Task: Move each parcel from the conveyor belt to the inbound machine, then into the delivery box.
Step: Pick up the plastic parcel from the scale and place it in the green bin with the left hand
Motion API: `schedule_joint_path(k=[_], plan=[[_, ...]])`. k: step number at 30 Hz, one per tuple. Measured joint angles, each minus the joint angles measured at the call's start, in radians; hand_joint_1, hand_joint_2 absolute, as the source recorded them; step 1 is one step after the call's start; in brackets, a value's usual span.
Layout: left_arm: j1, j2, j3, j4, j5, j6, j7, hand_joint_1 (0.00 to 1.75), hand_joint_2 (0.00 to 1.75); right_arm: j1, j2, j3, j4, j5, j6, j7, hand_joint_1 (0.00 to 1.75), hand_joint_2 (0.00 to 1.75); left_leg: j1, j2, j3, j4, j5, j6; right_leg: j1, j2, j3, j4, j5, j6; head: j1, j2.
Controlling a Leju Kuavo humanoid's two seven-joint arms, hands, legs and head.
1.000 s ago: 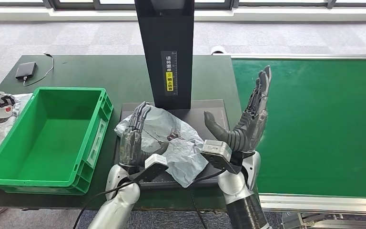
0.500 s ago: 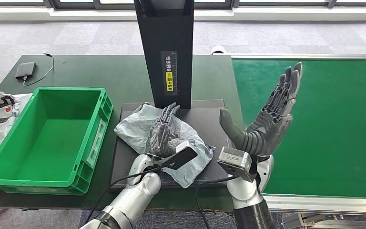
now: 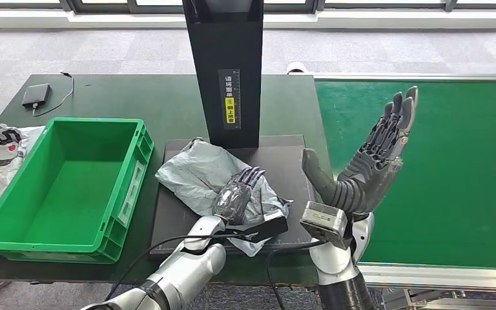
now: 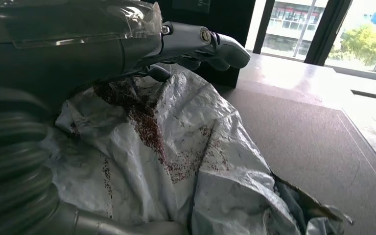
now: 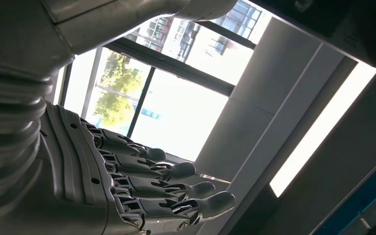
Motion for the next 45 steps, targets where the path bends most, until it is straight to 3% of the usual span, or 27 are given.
schedule_joint_path(k=[4, 10, 20, 30, 33, 36, 39, 42, 45], plan=[[-0.007, 0.001, -0.009, 0.012, -0.014, -0.023, 0.014, 1.75, 1.75, 0.000, 0.000, 0.000, 0.000, -0.001, 0.000, 0.000, 0.00, 1.75, 0.000, 0.000, 0.001, 0.000, 0.000, 0.000, 0.000, 0.000, 0.001, 0.000, 0.000, 0.000, 0.000, 0.000], [-0.013, 0.003, -0.025, 0.023, -0.046, -0.084, 0.034, 1.75, 1.75, 0.000, 0.000, 0.000, 0.000, -0.008, 0.000, 0.000, 0.00, 1.75, 0.000, 0.000, 0.002, 0.000, 0.000, 0.000, 0.000, 0.000, 0.003, 0.000, 0.000, 0.000, 0.000, 0.000], [-0.025, 0.003, -0.028, 0.030, -0.051, -0.093, 0.038, 1.75, 1.75, 0.000, 0.000, 0.000, 0.000, -0.010, 0.000, 0.000, 0.00, 1.75, 0.000, 0.000, 0.003, 0.000, 0.000, 0.000, 0.000, 0.000, 0.003, 0.000, 0.000, 0.000, 0.000, 0.000], [-0.027, 0.004, -0.042, 0.037, -0.113, -0.163, 0.079, 1.75, 1.75, 0.001, 0.000, -0.001, 0.000, 0.019, 0.000, 0.000, 0.00, 1.75, 0.000, 0.000, 0.006, 0.000, 0.000, 0.000, 0.000, 0.000, 0.006, 0.000, -0.001, 0.000, 0.000, 0.000], [-0.024, 0.004, -0.044, 0.034, -0.158, -0.069, 0.099, 1.75, 1.75, 0.005, 0.000, -0.002, -0.001, 0.024, 0.000, 0.000, 0.00, 1.75, 0.000, 0.000, 0.007, 0.000, 0.000, 0.000, 0.000, 0.000, 0.006, 0.000, -0.001, 0.000, 0.000, 0.000], [-0.013, 0.008, -0.045, 0.013, -0.255, 0.191, 0.161, 1.75, 1.75, 0.015, -0.002, -0.003, -0.005, 0.029, 0.000, 0.000, 0.00, 1.75, 0.000, 0.001, 0.006, 0.000, 0.000, 0.000, 0.000, 0.000, 0.004, 0.000, 0.000, 0.000, 0.000, 0.000], [0.004, 0.027, -0.047, -0.109, -0.379, 0.408, 0.247, 1.75, 1.75, 0.024, -0.004, -0.004, -0.009, 0.029, 0.000, 0.000, 0.00, 1.75, 0.000, 0.000, 0.004, 0.000, 0.000, 0.000, 0.000, 0.000, 0.004, 0.000, 0.000, 0.000, 0.000, 0.000], [0.005, 0.085, -0.098, -0.318, -0.417, 0.451, 0.425, 1.75, 1.75, 0.026, -0.005, -0.005, -0.009, 0.028, 0.000, 0.000, 0.00, 1.75, 0.001, 0.001, 0.004, 0.000, 0.000, -0.001, 0.001, 0.001, 0.003, 0.001, 0.000, -0.001, 0.000, 0.000], [-0.051, 0.182, -0.246, -0.484, -0.418, 0.453, 0.673, 1.75, 1.75, 0.026, -0.005, -0.005, -0.009, 0.029, 0.000, 0.000, 0.00, 1.75, 0.001, -0.001, 0.003, 0.000, 0.001, -0.001, 0.002, -0.001, 0.002, 0.001, 0.000, -0.001, 0.000, 0.000]])
